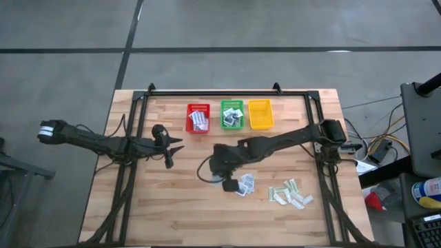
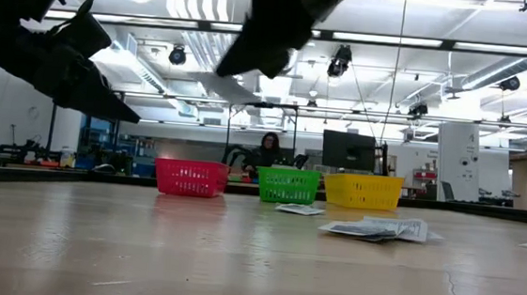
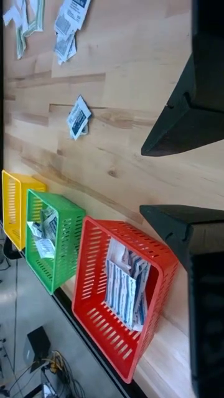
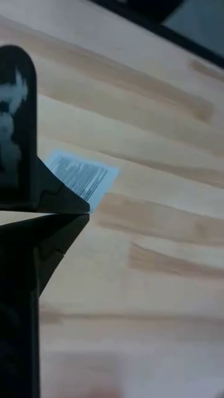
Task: Pick & Place First Aid Supplies
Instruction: Put the alcohol pad into the green basket
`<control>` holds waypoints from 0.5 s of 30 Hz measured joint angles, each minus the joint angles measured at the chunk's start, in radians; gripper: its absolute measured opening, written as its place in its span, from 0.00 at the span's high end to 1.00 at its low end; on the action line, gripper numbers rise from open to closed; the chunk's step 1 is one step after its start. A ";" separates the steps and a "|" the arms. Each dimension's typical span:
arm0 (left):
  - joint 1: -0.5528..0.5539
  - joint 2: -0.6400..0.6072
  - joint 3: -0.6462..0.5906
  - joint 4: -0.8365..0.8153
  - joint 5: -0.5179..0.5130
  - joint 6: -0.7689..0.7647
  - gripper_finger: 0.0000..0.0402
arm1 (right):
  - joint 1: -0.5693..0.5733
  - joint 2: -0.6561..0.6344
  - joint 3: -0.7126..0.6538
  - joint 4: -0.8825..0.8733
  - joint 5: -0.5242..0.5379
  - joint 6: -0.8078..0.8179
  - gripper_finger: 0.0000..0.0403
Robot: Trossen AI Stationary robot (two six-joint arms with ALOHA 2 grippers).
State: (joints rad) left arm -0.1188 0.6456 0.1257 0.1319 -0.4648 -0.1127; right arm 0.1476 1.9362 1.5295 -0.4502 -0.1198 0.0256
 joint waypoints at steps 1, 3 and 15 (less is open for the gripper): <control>0.000 0.000 0.000 0.002 0.000 0.000 0.67 | -0.005 0.000 0.000 0.022 0.000 0.004 0.98; 0.000 0.000 0.000 0.019 0.000 0.000 0.67 | -0.013 0.004 0.000 0.059 0.018 0.013 0.98; 0.000 0.000 0.000 0.090 0.000 0.000 0.67 | -0.048 0.029 0.000 0.092 0.074 0.064 0.98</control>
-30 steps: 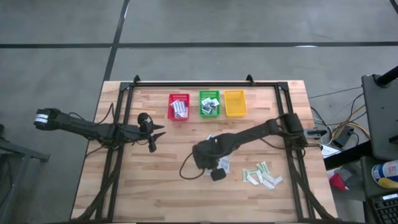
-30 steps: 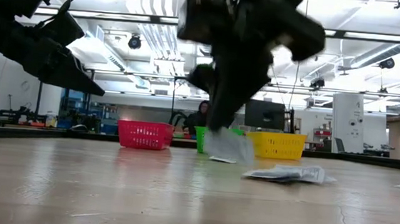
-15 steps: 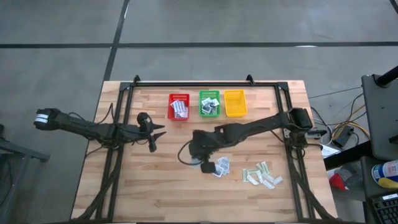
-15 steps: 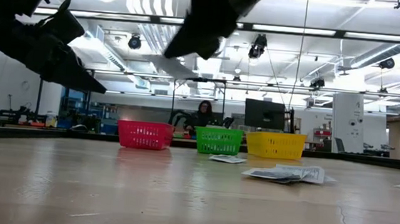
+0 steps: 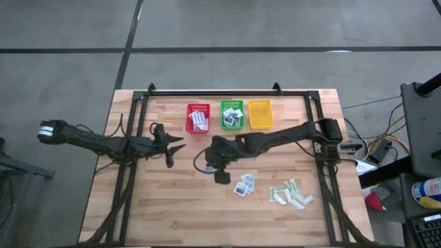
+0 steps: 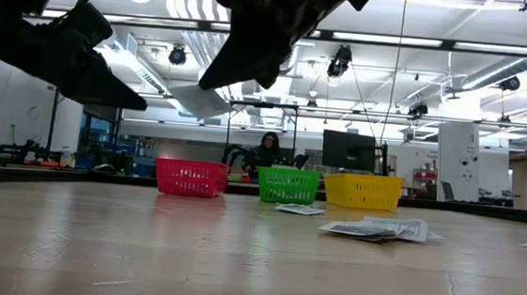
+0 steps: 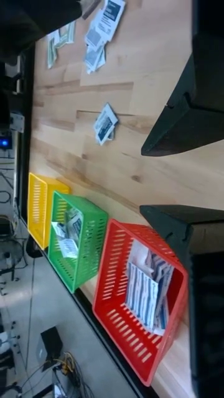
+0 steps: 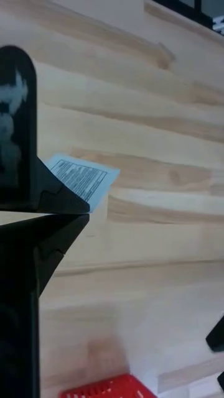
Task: Pick & Place First Aid Supplies
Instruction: Put the alcohol pad into the green basket
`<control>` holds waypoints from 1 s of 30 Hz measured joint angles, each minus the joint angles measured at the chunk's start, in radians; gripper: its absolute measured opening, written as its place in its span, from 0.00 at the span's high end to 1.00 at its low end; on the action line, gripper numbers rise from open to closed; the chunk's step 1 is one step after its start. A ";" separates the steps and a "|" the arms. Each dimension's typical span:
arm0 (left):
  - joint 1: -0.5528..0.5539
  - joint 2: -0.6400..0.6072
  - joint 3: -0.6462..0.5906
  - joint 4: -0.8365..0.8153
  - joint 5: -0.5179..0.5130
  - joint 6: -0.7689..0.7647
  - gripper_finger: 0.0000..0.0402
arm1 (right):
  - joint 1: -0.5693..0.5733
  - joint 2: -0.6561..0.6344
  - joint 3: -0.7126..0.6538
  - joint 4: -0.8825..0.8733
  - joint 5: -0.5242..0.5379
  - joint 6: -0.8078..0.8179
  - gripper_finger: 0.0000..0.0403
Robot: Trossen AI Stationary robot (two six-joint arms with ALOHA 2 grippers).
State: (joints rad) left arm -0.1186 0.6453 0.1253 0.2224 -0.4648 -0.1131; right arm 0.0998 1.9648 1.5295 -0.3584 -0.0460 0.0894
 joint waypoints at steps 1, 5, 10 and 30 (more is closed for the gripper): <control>0.000 0.000 0.000 0.003 0.000 0.000 0.67 | 0.000 0.000 0.000 0.000 -0.001 -0.012 0.98; 0.000 0.000 0.000 0.007 0.000 -0.024 0.67 | -0.001 0.000 0.000 0.001 -0.049 -0.095 0.98; 0.000 0.000 0.000 0.007 0.000 -0.153 0.67 | -0.022 0.000 0.000 -0.002 -0.344 -0.187 0.98; 0.000 0.000 0.000 0.010 0.000 -0.375 0.67 | -0.213 -0.002 0.002 -0.001 -1.522 -0.349 0.98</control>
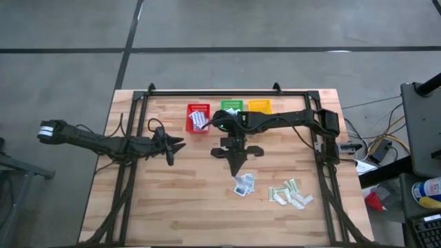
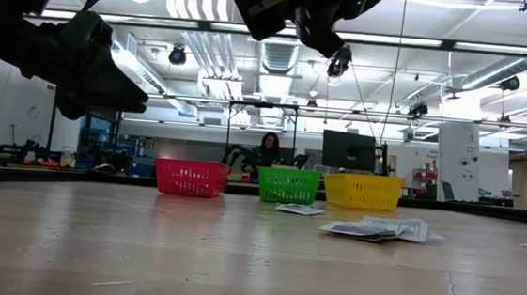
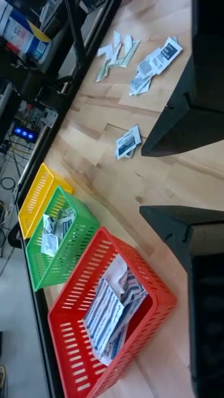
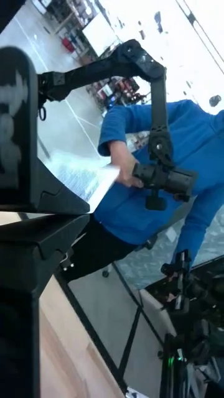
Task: Pick & Place First Aid Supplies
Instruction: Put the alcohol pad into the green basket
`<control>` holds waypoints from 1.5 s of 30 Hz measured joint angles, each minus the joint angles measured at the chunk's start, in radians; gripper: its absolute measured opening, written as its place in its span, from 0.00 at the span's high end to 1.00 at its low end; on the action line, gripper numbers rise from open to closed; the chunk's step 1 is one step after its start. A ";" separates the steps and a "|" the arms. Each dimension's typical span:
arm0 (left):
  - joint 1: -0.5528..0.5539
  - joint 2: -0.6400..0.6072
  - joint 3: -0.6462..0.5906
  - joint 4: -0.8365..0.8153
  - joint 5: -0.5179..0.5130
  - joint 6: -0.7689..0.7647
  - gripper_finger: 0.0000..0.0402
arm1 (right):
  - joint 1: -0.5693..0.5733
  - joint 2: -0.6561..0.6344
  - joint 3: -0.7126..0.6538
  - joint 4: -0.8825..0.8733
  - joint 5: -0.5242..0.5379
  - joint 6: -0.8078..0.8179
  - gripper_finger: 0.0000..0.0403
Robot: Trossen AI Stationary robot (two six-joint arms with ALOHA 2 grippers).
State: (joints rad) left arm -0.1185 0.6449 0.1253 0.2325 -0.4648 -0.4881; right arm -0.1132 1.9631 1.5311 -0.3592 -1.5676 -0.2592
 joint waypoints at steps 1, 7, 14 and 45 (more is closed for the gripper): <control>0.000 0.000 0.000 0.000 0.000 0.000 0.67 | -0.002 -0.003 0.000 -0.001 0.011 0.013 0.98; 0.000 0.000 0.000 0.000 0.000 0.005 0.67 | -0.001 -0.004 0.000 0.001 0.134 0.045 0.98; 0.000 0.000 0.000 -0.002 0.000 0.043 0.67 | -0.028 -0.005 0.000 -0.020 0.689 0.117 0.98; 0.000 0.000 0.000 0.000 -0.152 0.265 0.67 | -0.391 0.107 0.267 -0.500 1.454 -0.140 0.98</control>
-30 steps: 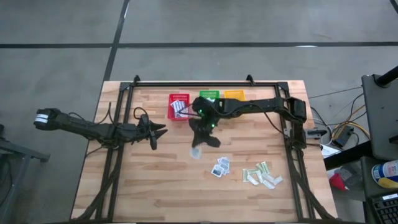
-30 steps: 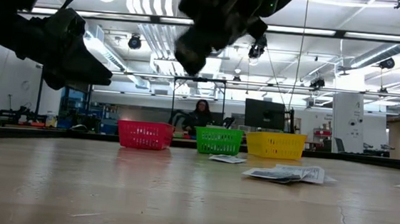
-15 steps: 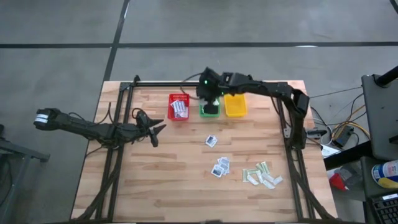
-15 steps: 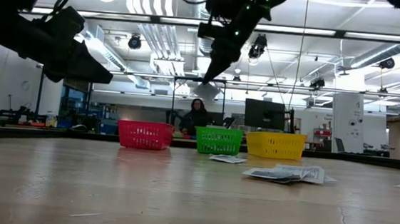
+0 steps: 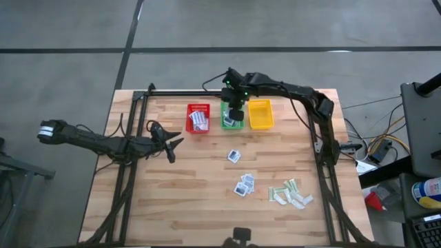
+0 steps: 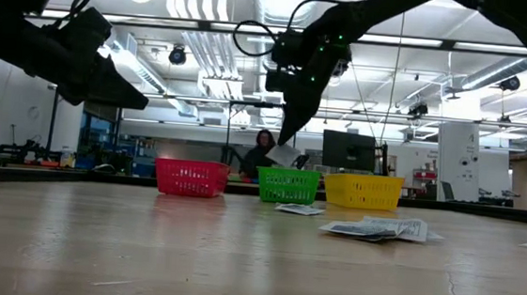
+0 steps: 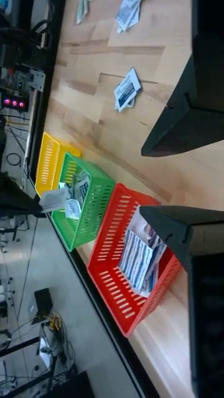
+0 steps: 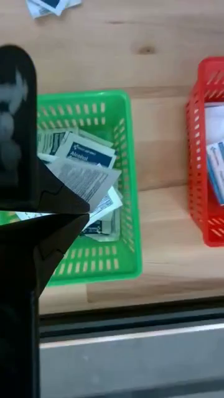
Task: Pick & Place First Aid Supplies
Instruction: Put the alcohol pad into the green basket
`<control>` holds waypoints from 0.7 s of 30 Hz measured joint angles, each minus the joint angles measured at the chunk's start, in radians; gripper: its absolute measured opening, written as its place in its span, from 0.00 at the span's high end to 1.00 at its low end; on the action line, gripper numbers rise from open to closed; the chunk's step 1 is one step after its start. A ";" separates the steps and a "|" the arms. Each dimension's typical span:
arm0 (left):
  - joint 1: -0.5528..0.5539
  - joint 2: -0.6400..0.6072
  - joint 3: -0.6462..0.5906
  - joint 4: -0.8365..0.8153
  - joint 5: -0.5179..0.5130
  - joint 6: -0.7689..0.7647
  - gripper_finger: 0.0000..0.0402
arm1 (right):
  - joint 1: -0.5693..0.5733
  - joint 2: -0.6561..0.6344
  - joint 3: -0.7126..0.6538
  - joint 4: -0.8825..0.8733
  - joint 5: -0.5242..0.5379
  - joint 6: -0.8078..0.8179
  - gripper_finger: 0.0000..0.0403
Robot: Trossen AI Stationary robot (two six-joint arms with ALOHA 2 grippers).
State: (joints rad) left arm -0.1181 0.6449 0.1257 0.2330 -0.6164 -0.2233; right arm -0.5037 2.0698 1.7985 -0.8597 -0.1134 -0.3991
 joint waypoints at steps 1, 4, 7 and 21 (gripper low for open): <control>0.000 0.000 0.000 0.000 -0.003 0.007 0.67 | -0.001 0.007 0.000 0.000 0.000 0.000 0.98; 0.000 0.000 0.000 0.000 -0.007 0.013 0.67 | -0.002 0.030 -0.004 -0.002 0.000 0.001 0.98; 0.000 0.000 0.000 0.000 -0.011 0.012 0.67 | -0.001 0.043 -0.004 -0.001 0.000 -0.001 0.98; -0.001 0.000 0.000 0.000 -0.011 0.012 0.67 | -0.001 0.053 0.007 -0.006 0.000 -0.020 0.86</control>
State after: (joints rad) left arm -0.1188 0.6451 0.1257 0.2327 -0.6271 -0.2115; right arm -0.5049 2.1228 1.8054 -0.8653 -0.1135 -0.4194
